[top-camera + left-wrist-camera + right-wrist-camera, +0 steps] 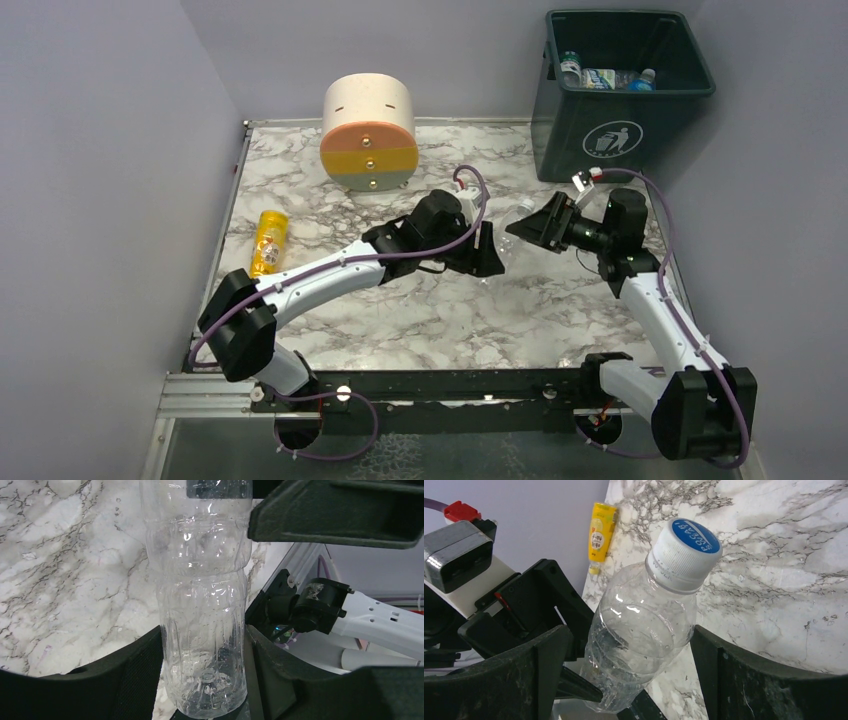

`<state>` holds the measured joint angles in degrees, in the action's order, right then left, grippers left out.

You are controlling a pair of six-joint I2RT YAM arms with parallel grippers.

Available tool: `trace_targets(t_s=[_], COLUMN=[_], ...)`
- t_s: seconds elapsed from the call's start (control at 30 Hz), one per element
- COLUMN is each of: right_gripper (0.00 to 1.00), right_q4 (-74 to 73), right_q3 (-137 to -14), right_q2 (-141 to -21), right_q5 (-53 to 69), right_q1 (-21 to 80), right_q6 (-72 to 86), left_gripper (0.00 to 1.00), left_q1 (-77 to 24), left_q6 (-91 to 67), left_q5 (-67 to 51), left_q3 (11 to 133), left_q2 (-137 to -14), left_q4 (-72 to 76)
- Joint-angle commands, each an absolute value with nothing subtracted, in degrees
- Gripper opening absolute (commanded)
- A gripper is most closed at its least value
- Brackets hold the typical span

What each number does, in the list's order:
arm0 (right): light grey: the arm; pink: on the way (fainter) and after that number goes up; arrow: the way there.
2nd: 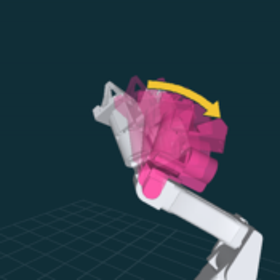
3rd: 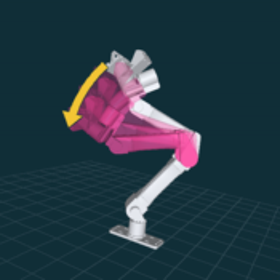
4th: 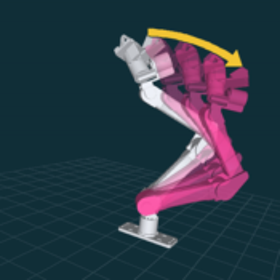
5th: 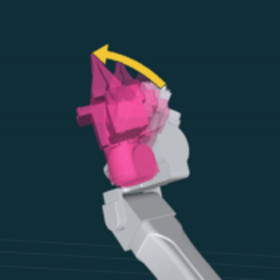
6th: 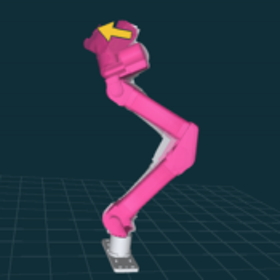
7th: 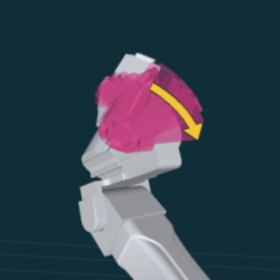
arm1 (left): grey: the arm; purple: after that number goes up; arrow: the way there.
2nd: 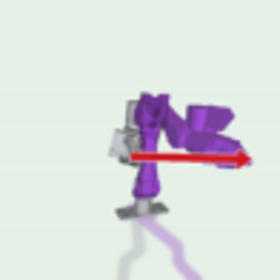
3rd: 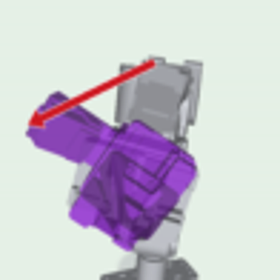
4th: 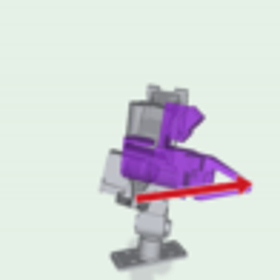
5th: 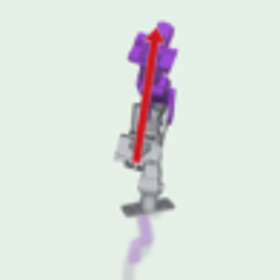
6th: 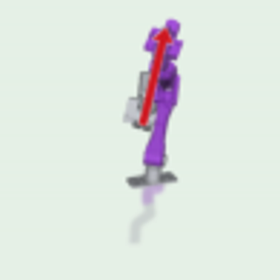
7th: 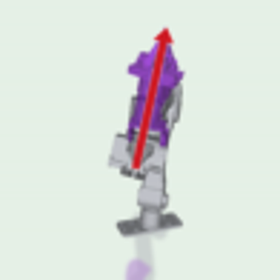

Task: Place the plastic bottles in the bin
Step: Pick up the plastic bottle at the center of the board.

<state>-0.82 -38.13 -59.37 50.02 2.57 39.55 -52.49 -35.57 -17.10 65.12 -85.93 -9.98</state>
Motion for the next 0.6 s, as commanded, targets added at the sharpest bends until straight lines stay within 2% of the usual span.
trace_targets(t_s=[0.0, 0.4, 0.57], right_gripper=[0.92, 0.78, 0.67], right_q4=[1.9, 2.5, 2.9], right_q3=[-37.1, -36.6, -36.4], right_q2=[-59.6, -59.8, -60.0], right_q5=[50.3, 49.8, 49.7], right_q1=[2.9, 3.0, 3.0], right_q6=[40.0, 40.2, 40.3], left_gripper=[0.58, 0.59, 0.60], left_q1=[-53.6, -54.3, -54.4], left_q6=[-36.0, -36.2, -36.1], left_q5=[-16.5, -16.6, -16.7], left_q3=[67.1, 67.0, 66.8], left_q2=[-86.3, -85.8, -85.8], left_q4=[-7.4, -7.4, -7.4])
